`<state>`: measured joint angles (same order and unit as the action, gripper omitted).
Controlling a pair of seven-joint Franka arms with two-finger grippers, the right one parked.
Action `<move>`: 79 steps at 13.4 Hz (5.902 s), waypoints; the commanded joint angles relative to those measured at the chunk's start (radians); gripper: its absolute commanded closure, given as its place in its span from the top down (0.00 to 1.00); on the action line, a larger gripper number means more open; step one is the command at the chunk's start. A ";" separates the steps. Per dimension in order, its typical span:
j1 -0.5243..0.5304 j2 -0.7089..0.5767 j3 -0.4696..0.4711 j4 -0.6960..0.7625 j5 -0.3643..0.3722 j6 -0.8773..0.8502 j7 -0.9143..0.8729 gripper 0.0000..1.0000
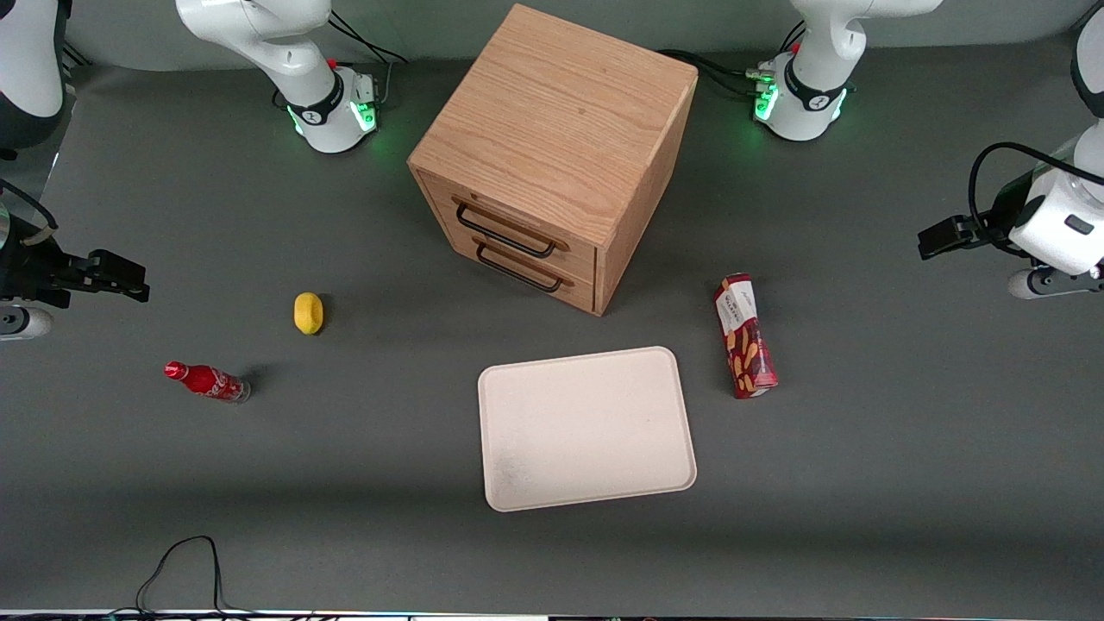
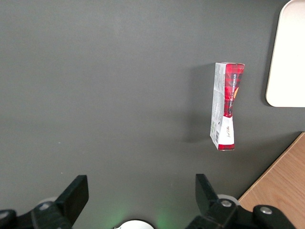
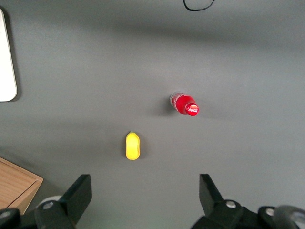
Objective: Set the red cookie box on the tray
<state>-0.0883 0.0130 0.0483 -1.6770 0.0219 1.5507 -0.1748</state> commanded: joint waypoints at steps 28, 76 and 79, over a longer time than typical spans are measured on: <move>-0.022 -0.007 0.001 0.017 0.004 -0.037 -0.009 1.00; -0.060 0.343 -0.202 -0.434 -0.040 0.885 -0.183 0.00; -0.060 0.344 -0.202 -0.431 -0.040 0.885 -0.181 0.00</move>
<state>-0.1473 0.3695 -0.1574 -2.0999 -0.0140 2.4294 -0.3729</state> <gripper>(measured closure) 0.872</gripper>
